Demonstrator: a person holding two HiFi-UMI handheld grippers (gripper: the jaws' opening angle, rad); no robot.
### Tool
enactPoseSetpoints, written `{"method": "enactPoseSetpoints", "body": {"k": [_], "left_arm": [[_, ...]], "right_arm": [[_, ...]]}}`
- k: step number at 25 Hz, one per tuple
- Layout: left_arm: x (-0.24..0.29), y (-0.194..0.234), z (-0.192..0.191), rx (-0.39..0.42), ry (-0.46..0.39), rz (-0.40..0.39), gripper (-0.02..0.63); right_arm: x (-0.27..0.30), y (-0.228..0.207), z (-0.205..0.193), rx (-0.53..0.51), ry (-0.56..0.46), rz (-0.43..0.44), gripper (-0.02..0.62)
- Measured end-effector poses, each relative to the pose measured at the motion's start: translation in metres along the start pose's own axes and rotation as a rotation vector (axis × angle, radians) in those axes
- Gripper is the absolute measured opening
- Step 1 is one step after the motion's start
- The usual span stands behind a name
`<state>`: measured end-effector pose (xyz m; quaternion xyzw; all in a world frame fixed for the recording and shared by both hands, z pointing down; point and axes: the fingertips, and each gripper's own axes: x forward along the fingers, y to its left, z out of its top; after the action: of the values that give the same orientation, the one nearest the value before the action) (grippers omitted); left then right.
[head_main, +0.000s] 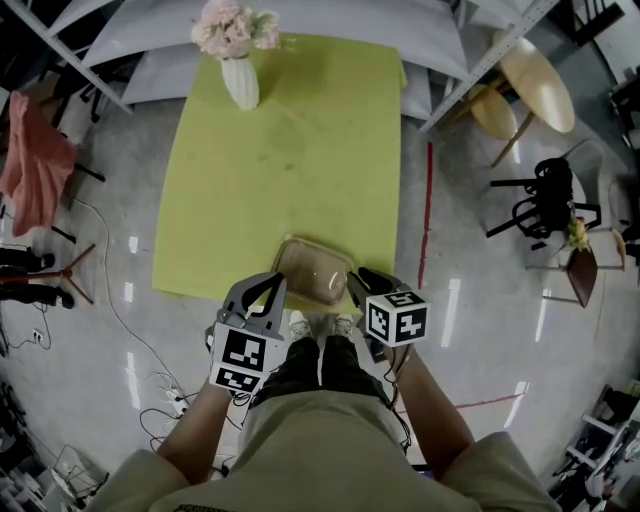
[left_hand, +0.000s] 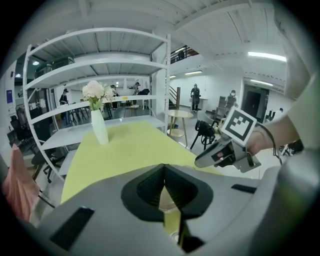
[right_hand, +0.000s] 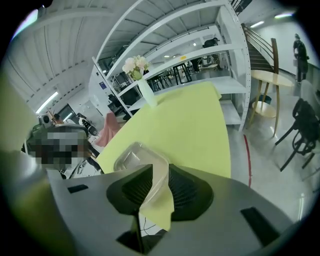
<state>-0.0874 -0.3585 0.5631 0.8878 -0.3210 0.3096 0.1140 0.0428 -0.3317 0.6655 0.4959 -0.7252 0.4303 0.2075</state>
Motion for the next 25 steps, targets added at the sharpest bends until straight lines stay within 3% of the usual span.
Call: {"method": "enactPoseSetpoints", "body": {"k": [8,12,15,19,25], "left_arm": [[-0.004,-0.004,-0.005,-0.023,0.011,0.020,0.006],[-0.007,-0.007,-0.006,-0.026,0.010,0.033,0.006],[-0.009,-0.006,0.001,-0.021,0.002,0.045,0.006],[-0.018,-0.001,0.019,0.001,-0.030,0.074,0.006],[-0.053,0.017,0.076,0.054,-0.136,0.156,0.006]], "right_arm": [[0.013,-0.002,-0.024,0.038,0.056,0.028,0.118],[0.011,-0.005,-0.023,0.080,0.024,0.027,0.065],[0.004,-0.009,-0.009,0.086,-0.016,0.012,0.028],[-0.013,-0.007,0.021,0.064,-0.083,0.025,0.023],[-0.066,0.010,0.089,0.016,-0.243,0.064,0.021]]}}
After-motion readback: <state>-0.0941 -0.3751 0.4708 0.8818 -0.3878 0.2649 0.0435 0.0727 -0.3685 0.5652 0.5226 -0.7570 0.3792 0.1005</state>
